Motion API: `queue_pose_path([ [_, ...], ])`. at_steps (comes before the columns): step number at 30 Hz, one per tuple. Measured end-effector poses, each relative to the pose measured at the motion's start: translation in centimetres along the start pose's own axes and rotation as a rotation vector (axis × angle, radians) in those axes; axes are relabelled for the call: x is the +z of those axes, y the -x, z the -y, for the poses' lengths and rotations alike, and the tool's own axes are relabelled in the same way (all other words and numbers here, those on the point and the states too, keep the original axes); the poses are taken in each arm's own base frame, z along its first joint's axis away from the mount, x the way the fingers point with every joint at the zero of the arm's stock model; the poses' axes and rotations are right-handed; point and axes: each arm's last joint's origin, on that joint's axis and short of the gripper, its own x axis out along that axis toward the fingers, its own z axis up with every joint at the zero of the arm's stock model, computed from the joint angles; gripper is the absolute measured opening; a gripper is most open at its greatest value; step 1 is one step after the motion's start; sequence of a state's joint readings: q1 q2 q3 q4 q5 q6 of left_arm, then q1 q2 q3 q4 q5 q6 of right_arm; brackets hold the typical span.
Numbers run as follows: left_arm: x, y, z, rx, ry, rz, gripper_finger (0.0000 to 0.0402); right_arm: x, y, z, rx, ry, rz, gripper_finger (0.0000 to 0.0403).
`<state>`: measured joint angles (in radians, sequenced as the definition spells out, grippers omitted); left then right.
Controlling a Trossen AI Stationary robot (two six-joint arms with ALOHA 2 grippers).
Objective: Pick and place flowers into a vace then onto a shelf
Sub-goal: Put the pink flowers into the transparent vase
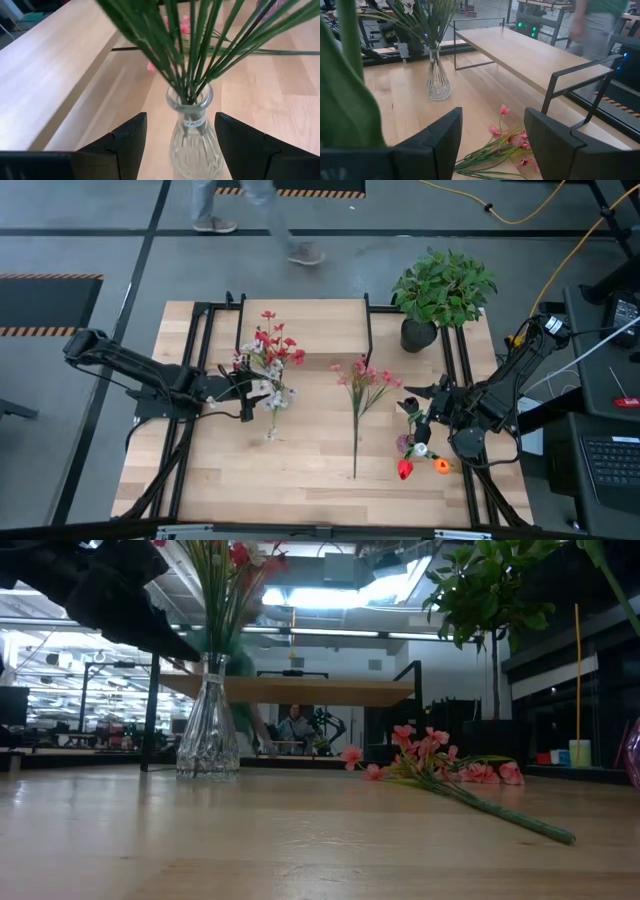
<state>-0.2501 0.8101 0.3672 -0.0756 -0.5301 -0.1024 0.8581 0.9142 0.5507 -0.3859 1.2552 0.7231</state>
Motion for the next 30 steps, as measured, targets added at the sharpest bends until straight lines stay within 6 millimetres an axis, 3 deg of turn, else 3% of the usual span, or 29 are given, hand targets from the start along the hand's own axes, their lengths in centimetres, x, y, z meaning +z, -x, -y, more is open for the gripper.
queue_pose_path([
  [15, 1.1, 3.7, -0.6, 0.010, -0.061, 0.172, 0.0226, 0.0, 0.0, 0.0, 0.000, 0.000, 0.000, 0.0217],
  [30, 1.2, 8.3, 0.9, -0.163, -0.112, 0.310, 0.0226, 0.0, 0.0, 0.0, -0.002, 0.009, -0.002, 0.0216],
])
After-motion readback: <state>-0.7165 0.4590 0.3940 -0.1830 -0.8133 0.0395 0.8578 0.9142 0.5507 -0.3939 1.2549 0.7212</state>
